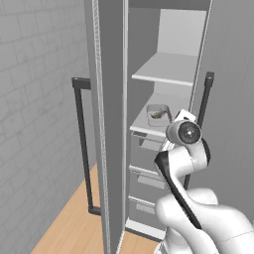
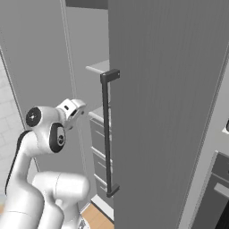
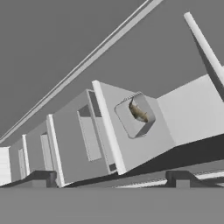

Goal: Take the meat container that has the fish and place it on the second highest rack of the freezer. Then take the vegetable container that has the garlic and lemon and place it on the highest rack of the freezer.

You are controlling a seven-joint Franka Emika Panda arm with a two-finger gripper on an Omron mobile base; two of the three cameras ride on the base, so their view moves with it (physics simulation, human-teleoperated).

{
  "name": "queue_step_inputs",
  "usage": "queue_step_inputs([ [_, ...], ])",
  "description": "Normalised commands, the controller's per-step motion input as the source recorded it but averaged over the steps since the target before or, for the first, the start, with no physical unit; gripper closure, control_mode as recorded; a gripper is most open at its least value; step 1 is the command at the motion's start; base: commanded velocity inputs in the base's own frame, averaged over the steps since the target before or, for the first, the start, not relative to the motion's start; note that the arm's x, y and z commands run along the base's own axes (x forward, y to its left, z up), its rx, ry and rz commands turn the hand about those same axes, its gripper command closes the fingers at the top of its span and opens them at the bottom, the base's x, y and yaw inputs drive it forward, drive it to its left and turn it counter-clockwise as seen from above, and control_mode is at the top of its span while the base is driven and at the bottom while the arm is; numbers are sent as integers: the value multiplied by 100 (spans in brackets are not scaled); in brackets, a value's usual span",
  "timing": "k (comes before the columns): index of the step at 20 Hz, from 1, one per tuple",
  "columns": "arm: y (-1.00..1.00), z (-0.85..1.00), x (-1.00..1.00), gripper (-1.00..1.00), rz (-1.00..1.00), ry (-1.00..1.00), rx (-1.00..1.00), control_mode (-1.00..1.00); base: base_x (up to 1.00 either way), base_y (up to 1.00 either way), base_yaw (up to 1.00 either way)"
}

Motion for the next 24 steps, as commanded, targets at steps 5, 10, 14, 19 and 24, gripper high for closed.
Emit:
queue_step_inputs([
  [5, 1, -18, -71, -100, 3, 0, 1, -100, 0, 0, 0],
  [10, 7, -32, -5, -100, 5, 0, -1, -100, 0, 0, 0],
  [14, 2, -14, -30, -100, 0, 0, -1, 100, -48, 1, -3],
  [19, 0, 0, 0, -100, 0, 0, 0, 100, -99, 1, -27],
  [24, 0, 0, 0, -100, 0, 0, 0, 100, -95, -1, -31],
])
